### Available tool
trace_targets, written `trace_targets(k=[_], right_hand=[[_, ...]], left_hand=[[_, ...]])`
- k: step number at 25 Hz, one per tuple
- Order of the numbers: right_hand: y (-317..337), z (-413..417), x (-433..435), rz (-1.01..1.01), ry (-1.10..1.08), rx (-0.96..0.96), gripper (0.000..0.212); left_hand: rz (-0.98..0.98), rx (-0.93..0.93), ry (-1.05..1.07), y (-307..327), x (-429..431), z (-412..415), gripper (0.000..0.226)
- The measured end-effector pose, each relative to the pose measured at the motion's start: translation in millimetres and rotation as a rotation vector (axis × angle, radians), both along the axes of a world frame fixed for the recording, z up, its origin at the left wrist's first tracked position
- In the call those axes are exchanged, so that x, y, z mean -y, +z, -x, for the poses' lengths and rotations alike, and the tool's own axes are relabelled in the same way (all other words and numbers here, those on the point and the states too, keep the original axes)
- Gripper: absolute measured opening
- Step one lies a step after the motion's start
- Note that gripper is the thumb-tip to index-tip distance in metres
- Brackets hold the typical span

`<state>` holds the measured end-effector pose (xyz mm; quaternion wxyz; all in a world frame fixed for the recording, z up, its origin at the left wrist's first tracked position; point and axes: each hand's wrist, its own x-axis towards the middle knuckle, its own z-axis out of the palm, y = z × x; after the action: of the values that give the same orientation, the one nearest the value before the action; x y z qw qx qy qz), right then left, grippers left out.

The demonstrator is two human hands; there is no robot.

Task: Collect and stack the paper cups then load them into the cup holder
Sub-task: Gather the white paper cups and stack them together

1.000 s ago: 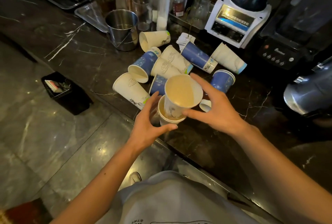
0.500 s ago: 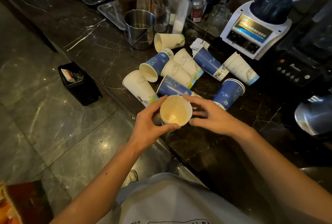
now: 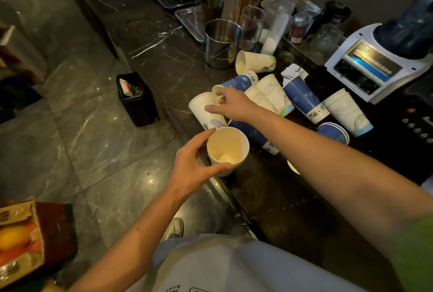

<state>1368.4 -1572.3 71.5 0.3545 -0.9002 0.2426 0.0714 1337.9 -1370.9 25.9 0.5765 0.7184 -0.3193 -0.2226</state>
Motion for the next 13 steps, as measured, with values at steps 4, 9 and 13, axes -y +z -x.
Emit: trace_targets(k=[4, 9, 13], right_hand=[[-24.4, -32.0, -2.8, 0.304, 0.144, -0.155, 0.08], [-44.2, -34.0, -1.1, 0.414, 0.144, -0.231, 0.098], [-42.6, -26.6, -2.5, 0.354, 0.126, -0.157, 0.098]], left_hand=[[0.001, -0.053, 0.017, -3.4, 1.0, 3.9, 0.085], [0.016, -0.09, 0.023, -6.5, 6.2, 8.3, 0.085], [0.032, -0.109, 0.028, -8.8, 6.4, 8.6, 0.083]])
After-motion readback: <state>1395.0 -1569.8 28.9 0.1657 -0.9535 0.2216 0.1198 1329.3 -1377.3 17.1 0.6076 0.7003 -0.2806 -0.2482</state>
